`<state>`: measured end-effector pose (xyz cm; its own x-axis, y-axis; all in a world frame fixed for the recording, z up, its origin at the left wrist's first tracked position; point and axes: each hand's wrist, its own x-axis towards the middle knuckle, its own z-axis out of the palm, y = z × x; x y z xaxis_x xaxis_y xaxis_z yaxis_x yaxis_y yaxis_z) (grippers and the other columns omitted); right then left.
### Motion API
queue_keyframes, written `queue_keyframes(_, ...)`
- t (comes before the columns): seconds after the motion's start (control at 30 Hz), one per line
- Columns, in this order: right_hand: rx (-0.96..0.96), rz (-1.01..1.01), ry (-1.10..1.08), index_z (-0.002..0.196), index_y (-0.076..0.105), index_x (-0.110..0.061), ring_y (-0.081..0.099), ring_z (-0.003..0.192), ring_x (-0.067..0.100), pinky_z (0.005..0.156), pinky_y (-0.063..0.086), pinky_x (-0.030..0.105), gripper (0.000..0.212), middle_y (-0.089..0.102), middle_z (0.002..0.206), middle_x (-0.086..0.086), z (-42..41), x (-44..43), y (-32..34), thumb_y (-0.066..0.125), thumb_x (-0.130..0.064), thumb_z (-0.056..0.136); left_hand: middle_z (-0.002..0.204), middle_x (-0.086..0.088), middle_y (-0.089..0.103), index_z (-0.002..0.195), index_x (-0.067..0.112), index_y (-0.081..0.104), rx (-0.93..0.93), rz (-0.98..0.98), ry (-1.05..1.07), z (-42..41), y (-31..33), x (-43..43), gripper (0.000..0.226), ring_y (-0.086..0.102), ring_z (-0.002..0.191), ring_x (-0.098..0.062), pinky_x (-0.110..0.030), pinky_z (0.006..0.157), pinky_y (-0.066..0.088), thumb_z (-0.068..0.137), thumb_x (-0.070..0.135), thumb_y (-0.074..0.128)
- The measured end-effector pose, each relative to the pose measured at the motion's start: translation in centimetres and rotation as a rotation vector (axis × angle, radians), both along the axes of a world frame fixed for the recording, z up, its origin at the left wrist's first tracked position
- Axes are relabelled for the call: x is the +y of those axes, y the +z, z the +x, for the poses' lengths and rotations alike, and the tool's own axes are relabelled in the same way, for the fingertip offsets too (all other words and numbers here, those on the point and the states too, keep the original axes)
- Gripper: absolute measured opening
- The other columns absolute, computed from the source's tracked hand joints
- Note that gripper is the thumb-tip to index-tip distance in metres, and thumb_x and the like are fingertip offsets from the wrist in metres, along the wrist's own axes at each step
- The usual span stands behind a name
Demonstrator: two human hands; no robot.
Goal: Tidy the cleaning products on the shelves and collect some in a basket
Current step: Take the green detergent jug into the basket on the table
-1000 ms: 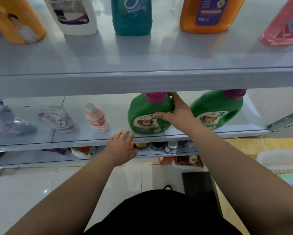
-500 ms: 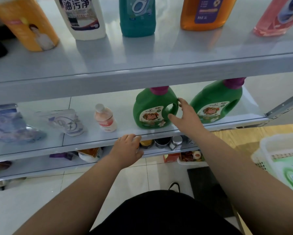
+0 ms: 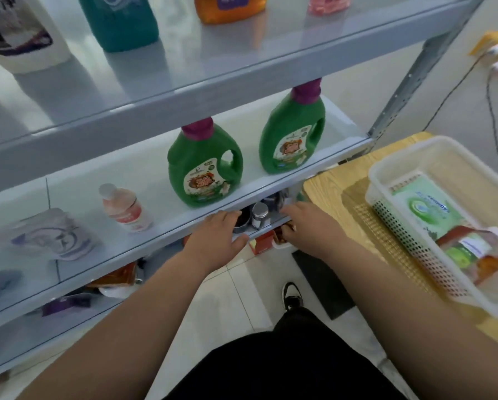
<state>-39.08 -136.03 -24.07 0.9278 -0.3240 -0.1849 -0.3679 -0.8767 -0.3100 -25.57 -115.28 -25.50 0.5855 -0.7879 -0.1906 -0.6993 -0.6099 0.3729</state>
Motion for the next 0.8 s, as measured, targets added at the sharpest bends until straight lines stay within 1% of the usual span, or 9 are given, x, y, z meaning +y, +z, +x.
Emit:
queue_keyframes(0.1,0.015,0.001,-0.006,0.135,0.060,-0.023,0.055,0.121,0.024,0.094,0.049,0.037,0.039,0.062,0.130,0.003,-1.2,-1.6,-0.1,0.057,-0.033,0.097,0.148,-0.007,0.049,0.152,0.020,0.039,0.060,-0.062,0.021,-0.2,1.1,-2.9,0.061,0.046,0.135,-0.027,-0.043,0.111,0.041,0.098,0.045,0.056)
queue_keyframes(0.27,0.031,0.010,0.033,0.132,0.061,-0.023,0.056,0.118,0.024,0.089,0.053,0.038,0.036,0.062,0.125,0.002,-0.8,-5.9,0.2,0.056,-0.035,0.098,0.153,-0.005,0.042,0.154,0.024,0.032,0.111,-0.222,0.167,1.2,3.6,-9.1,0.068,0.045,0.137,-0.025,-0.045,0.112,0.043,0.096,0.041,0.063)
queue_keyframes(0.37,0.020,0.028,0.074,0.134,0.061,-0.021,0.056,0.116,0.024,0.089,0.053,0.040,0.039,0.061,0.124,0.004,0.2,-8.3,0.5,0.055,-0.035,0.098,0.155,-0.006,0.036,0.157,0.026,0.024,0.132,-0.306,0.272,2.8,4.7,-13.2,0.081,0.044,0.138,-0.026,-0.039,0.112,0.039,0.091,0.039,0.070)
queue_keyframes(0.5,-0.014,0.036,0.118,0.133,0.062,-0.020,0.058,0.114,0.023,0.084,0.053,0.035,0.038,0.063,0.123,0.004,1.4,-11.7,0.6,0.058,-0.034,0.097,0.163,-0.009,0.024,0.159,0.034,0.009,0.146,-0.332,0.419,5.1,5.6,-18.1,0.106,0.041,0.143,-0.032,-0.047,0.116,0.037,0.082,0.042,0.081)
queue_keyframes(0.57,-0.019,0.050,0.148,0.132,0.062,-0.020,0.059,0.114,0.024,0.084,0.056,0.037,0.038,0.063,0.124,0.004,1.7,-13.2,0.8,0.059,-0.035,0.097,0.165,-0.009,0.022,0.160,0.036,0.005,0.190,-0.336,0.470,6.1,5.8,-20.1,0.117,0.039,0.145,-0.030,-0.045,0.116,0.036,0.076,0.041,0.087)
queue_keyframes(0.6,-0.018,0.055,0.165,0.131,0.062,-0.020,0.060,0.113,0.025,0.084,0.056,0.038,0.038,0.063,0.123,0.004,1.8,-14.0,0.9,0.058,-0.035,0.097,0.165,-0.008,0.023,0.160,0.036,0.007,0.211,-0.339,0.487,6.5,5.7,-20.9,0.120,0.038,0.145,-0.028,-0.042,0.115,0.035,0.073,0.041,0.089)
queue_keyframes(0.67,-0.025,0.070,0.192,0.128,0.064,-0.020,0.061,0.110,0.026,0.085,0.056,0.040,0.035,0.064,0.119,0.006,2.0,-15.3,1.0,0.058,-0.034,0.097,0.159,-0.005,0.033,0.157,0.032,0.019,0.241,-0.359,0.495,7.2,5.5,-22.1,0.116,0.042,0.140,-0.025,-0.037,0.110,0.037,0.068,0.039,0.093)
queue_keyframes(0.73,-0.029,0.080,0.211,0.127,0.064,-0.019,0.060,0.110,0.027,0.087,0.056,0.041,0.034,0.064,0.119,0.007,2.0,-16.3,1.0,0.059,-0.034,0.097,0.145,-0.001,0.047,0.146,0.032,0.030,0.253,-0.397,0.503,7.6,5.1,-22.8,0.102,0.051,0.128,-0.025,-0.036,0.104,0.043,0.067,0.036,0.094)
queue_keyframes(0.8,-0.022,0.086,0.222,0.129,0.063,-0.019,0.059,0.113,0.026,0.089,0.055,0.042,0.035,0.063,0.120,0.006,2.0,-17.3,0.9,0.058,-0.034,0.097,0.127,0.005,0.052,0.133,0.033,0.032,0.232,-0.419,0.515,7.5,4.7,-23.1,0.087,0.057,0.114,-0.022,-0.036,0.095,0.049,0.070,0.033,0.092)
